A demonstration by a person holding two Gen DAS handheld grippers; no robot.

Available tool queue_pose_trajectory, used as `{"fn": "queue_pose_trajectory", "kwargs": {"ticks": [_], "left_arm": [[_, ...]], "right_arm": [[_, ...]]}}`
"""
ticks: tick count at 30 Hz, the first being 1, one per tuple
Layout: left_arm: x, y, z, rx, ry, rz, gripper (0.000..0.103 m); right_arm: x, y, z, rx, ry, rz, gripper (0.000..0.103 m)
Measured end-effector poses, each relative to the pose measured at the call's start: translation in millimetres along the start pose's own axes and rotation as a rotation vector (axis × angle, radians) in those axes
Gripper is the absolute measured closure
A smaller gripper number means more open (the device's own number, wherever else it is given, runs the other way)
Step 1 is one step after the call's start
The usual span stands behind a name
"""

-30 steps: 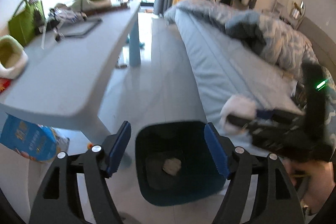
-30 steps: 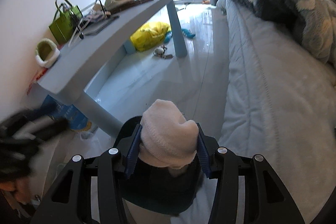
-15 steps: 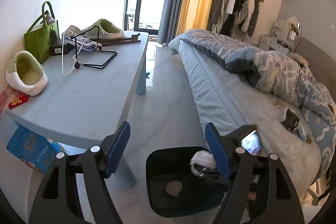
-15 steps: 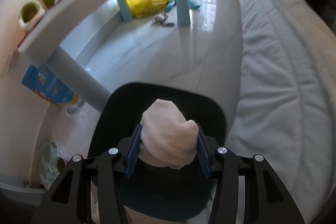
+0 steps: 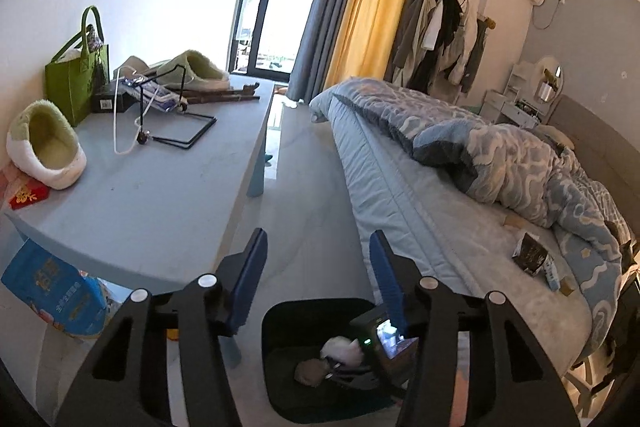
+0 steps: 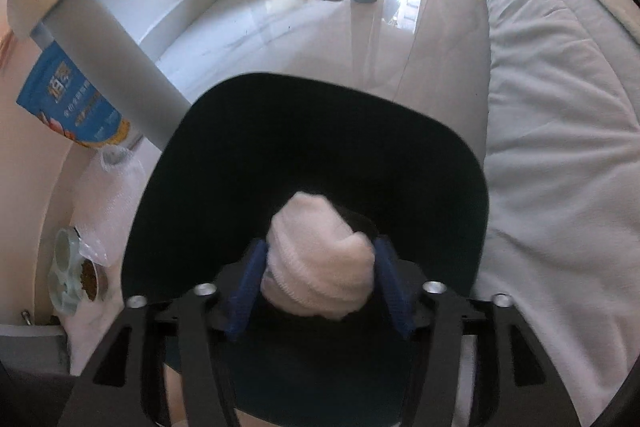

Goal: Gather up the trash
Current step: 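Lower the white sock ball into the black bin and open the right tool, then move both tools back over the bed toward the two packs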

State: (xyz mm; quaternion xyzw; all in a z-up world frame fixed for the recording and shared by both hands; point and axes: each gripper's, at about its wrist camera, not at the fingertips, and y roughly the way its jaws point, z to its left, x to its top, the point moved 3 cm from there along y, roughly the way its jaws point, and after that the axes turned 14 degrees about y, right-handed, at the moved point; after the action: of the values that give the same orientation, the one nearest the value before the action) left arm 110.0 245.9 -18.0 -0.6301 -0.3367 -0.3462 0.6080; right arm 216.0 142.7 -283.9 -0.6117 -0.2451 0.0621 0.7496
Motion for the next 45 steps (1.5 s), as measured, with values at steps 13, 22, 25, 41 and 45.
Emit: {"fn": "queue_pose_trajectory", "kwargs": {"ticks": [13, 22, 25, 41, 45], "left_arm": [[23, -11, -14, 0.029, 0.027, -0.060, 0.048], [37, -10, -31, 0.021, 0.034, -0.085, 0.040], [42, -8, -43, 0.014, 0.044, -0.094, 0.037], [57, 19, -134, -0.100, 0.139, -0.110, 0.015], [58, 25, -155, -0.134, 0.154, -0.116, 0.013]], "right_arm": [[3, -49, 3, 0.084, -0.021, -0.087, 0.029], [7, -133, -6, 0.157, -0.061, -0.273, 0.029], [7, -165, -23, 0.173, -0.049, -0.350, 0.028], [-13, -246, -141, 0.081, 0.036, -0.537, 0.017], [-20, -258, -173, 0.048, 0.058, -0.561, 0.015]]}}
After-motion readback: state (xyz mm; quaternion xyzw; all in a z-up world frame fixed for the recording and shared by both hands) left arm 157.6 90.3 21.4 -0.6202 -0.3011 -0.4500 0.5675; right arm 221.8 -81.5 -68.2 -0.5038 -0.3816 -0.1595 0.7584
